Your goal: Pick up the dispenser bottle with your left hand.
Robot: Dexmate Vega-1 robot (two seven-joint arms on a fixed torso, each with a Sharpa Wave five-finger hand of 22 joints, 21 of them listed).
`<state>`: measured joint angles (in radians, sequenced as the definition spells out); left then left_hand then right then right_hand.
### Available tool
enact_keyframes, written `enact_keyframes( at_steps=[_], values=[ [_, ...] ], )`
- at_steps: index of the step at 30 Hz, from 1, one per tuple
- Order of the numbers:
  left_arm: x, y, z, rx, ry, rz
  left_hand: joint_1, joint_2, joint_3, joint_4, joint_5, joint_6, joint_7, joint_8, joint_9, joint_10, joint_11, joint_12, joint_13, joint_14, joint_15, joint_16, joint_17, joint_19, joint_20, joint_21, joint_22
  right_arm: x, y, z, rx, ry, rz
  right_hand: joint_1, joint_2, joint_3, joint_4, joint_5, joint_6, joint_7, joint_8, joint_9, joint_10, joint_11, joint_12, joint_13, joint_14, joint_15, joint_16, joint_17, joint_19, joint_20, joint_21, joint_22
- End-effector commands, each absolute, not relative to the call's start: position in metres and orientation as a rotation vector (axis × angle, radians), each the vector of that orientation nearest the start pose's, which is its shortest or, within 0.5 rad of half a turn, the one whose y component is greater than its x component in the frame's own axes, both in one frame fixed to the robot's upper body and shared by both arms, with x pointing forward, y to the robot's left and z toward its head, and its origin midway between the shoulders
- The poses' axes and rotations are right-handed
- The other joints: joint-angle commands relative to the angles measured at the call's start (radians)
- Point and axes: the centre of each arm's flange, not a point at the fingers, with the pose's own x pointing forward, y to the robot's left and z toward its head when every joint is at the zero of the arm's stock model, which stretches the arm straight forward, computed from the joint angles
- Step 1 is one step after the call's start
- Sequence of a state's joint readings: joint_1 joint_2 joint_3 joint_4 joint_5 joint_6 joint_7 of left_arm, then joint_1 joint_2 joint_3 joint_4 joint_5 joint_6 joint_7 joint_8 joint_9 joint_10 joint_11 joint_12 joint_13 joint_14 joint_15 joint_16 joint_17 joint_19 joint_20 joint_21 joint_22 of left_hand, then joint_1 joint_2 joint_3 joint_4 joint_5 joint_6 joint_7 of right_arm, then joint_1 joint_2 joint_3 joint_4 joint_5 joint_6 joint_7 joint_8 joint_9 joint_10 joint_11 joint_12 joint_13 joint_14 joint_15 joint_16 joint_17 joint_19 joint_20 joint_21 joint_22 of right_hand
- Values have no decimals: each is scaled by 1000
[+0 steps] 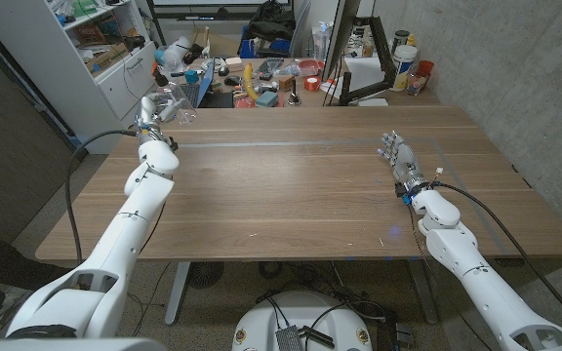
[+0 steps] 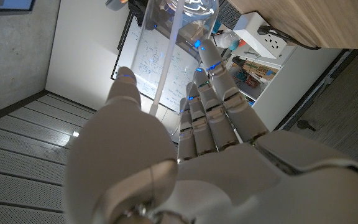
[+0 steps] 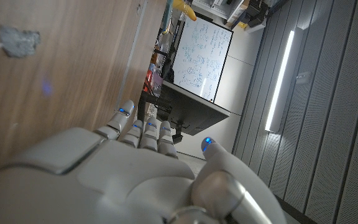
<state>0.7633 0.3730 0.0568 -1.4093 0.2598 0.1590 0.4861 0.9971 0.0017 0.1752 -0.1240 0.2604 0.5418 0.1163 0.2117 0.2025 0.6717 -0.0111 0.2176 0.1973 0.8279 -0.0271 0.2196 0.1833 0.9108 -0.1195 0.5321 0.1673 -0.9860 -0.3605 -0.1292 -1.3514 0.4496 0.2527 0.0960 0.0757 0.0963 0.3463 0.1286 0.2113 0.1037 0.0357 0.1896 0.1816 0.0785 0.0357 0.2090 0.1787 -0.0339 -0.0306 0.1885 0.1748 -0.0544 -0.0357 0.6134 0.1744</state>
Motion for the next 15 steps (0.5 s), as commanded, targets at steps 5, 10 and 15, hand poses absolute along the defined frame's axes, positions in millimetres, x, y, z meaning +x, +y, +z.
enact_keyframes(
  at_steps=[5,10,15],
  values=[
    [619,406,83,461,-619,692,100,108,55,9,0,12,-1,-4,3,82,-81,-5,3,79,-196,-2,7,7,-31,-5,2,637,-304,-63,42,-591,140,8,58,-3,2,8,9,-4,1,3,7,2,0,5,7,-6,-1,1,4,-95,-5,2],
    [620,406,85,461,-622,685,99,109,55,10,-1,13,0,-4,3,81,-81,-6,3,80,-196,-3,7,8,-31,-6,2,637,-305,-63,42,-592,137,8,57,-4,2,8,9,-4,1,3,7,1,0,5,8,-5,-1,1,5,-95,-6,3],
    [620,406,86,460,-625,674,99,109,56,10,-2,13,0,-5,3,81,-83,-7,4,79,-197,-5,7,9,-31,-9,2,637,-305,-64,43,-590,134,8,57,-4,2,8,9,-3,1,3,8,2,0,5,8,-6,-1,1,5,-95,-8,3]
  ],
)
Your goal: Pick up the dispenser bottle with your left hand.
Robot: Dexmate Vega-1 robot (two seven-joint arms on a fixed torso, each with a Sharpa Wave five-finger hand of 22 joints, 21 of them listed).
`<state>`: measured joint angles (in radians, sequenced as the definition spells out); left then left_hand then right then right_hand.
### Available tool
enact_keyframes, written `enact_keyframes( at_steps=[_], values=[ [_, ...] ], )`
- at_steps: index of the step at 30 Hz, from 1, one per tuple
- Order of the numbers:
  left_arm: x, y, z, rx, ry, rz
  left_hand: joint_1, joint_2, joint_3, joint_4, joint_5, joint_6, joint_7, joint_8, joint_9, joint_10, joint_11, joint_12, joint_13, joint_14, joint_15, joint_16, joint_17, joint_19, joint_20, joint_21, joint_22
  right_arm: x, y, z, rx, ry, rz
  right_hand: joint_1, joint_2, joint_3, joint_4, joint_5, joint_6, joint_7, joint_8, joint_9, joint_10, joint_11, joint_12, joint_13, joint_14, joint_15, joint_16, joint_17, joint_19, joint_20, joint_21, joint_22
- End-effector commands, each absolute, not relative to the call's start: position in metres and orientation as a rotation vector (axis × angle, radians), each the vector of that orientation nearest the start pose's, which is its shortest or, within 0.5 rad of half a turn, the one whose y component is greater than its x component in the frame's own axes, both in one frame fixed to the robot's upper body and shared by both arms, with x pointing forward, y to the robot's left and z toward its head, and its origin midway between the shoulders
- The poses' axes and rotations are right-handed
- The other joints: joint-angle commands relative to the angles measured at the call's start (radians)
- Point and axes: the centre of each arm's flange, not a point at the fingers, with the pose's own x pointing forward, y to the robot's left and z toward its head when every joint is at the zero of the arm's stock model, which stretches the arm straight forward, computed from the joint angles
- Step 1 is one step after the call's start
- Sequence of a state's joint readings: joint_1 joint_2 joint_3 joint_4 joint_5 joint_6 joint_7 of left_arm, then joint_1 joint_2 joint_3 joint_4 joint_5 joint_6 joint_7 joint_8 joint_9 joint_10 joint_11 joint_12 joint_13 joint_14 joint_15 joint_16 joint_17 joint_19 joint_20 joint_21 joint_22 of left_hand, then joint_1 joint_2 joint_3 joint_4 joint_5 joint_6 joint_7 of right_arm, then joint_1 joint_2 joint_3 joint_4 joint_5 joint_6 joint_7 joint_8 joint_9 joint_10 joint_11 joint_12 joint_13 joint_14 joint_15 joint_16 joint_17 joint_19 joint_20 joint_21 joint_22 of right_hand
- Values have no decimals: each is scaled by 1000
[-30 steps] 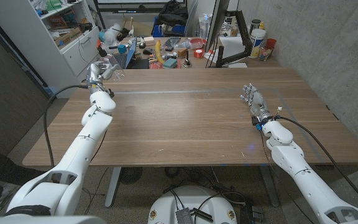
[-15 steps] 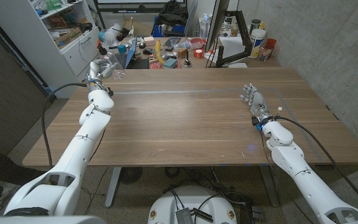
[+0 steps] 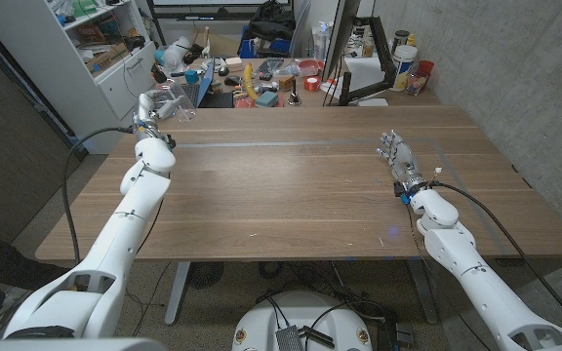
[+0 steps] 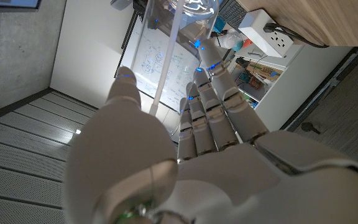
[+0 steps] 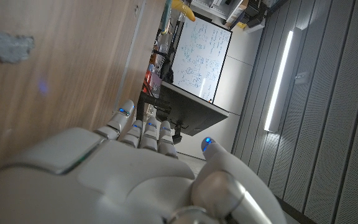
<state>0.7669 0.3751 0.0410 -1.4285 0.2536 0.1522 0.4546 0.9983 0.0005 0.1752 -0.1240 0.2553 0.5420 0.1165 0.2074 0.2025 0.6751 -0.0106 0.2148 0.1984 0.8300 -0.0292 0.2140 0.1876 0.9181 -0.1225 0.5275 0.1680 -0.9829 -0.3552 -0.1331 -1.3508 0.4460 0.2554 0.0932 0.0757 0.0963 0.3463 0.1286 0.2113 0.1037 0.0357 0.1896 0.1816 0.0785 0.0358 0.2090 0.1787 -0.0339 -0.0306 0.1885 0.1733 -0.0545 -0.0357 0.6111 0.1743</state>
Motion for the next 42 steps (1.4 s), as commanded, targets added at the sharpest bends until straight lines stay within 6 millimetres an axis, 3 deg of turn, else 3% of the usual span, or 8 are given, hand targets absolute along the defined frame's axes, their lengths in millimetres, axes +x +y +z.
enact_keyframes(
  at_steps=[1,42],
  values=[
    [620,406,86,461,-625,672,98,110,56,10,3,13,0,-1,3,78,-84,-4,3,77,-194,1,3,1,-28,-4,2,637,-305,-64,43,-590,134,8,57,-4,2,8,8,-4,0,3,7,2,0,5,8,-6,-1,2,5,-95,-6,3],
    [618,412,101,474,-670,598,98,113,63,14,-1,14,-2,-5,4,77,-89,-9,3,78,-194,-7,4,7,-29,-22,2,634,-299,-55,38,-634,107,9,56,-4,3,9,11,-4,1,3,11,2,1,5,11,-7,-2,1,11,-96,-15,3]
  ],
)
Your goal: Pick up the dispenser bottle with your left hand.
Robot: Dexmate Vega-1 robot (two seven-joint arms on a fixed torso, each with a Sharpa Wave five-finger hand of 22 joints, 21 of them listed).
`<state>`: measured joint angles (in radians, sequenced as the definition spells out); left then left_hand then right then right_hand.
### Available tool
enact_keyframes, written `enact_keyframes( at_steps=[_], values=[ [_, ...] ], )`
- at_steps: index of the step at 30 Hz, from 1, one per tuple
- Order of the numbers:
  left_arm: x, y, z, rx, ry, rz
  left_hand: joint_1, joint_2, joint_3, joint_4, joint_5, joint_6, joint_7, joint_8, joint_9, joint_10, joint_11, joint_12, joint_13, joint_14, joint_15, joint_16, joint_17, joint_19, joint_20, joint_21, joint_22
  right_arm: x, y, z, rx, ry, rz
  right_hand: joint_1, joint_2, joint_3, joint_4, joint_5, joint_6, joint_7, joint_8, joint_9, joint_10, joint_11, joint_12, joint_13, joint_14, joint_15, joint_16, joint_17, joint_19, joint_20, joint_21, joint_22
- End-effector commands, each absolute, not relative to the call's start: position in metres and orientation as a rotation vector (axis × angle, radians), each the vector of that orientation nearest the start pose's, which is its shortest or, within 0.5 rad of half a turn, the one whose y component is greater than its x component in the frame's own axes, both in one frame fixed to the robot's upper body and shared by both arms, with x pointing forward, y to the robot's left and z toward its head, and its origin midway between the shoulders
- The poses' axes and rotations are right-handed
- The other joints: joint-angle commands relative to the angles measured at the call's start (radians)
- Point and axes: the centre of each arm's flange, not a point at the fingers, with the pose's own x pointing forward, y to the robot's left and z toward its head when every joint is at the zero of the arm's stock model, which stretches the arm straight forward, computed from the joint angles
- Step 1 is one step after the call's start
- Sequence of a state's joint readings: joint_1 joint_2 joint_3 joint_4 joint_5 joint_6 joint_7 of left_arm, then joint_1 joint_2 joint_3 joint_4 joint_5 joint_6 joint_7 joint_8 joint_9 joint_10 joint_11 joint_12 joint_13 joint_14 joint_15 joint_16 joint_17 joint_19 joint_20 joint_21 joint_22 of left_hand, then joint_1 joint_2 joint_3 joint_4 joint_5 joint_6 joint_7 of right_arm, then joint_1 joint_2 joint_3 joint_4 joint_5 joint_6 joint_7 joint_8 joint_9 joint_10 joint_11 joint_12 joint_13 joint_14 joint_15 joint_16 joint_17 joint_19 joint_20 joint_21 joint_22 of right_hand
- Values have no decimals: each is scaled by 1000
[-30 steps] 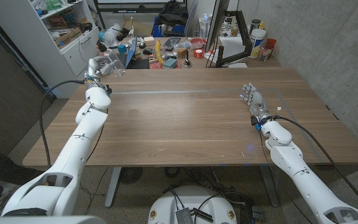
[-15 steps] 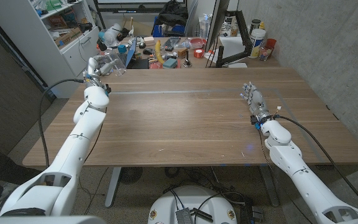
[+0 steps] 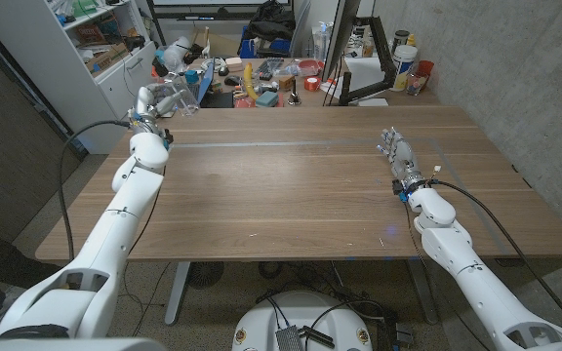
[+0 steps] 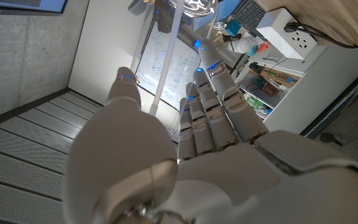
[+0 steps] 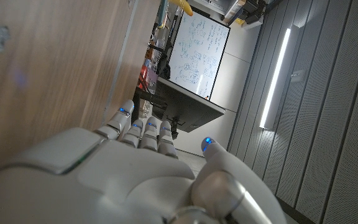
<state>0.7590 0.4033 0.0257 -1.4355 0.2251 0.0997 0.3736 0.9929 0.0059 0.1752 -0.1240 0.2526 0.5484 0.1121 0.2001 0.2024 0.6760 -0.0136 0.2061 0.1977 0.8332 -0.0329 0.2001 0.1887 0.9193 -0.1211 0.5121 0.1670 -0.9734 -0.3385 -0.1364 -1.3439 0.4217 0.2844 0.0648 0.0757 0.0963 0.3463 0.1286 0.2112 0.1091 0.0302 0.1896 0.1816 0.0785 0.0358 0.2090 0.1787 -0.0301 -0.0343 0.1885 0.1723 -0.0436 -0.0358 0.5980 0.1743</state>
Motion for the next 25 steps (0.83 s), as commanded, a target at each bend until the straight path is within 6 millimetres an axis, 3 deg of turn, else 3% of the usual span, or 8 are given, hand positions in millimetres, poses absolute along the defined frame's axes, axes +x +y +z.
enact_keyframes(
  at_steps=[1,25],
  values=[
    [618,412,101,474,-670,598,103,108,63,15,2,9,1,2,4,78,-82,0,4,74,-191,7,3,6,-30,-7,3,634,-299,-55,38,-634,107,9,56,-4,4,9,5,1,1,3,11,2,1,5,7,-4,-2,2,1,-96,-2,3],
    [621,426,98,507,-654,572,101,108,67,17,0,10,2,1,4,80,-81,-1,4,76,-190,5,3,10,-31,-15,4,641,-281,-61,43,-606,113,9,55,-5,4,10,5,1,1,3,9,1,0,5,6,-3,-3,3,2,-96,-8,3]
  ],
)
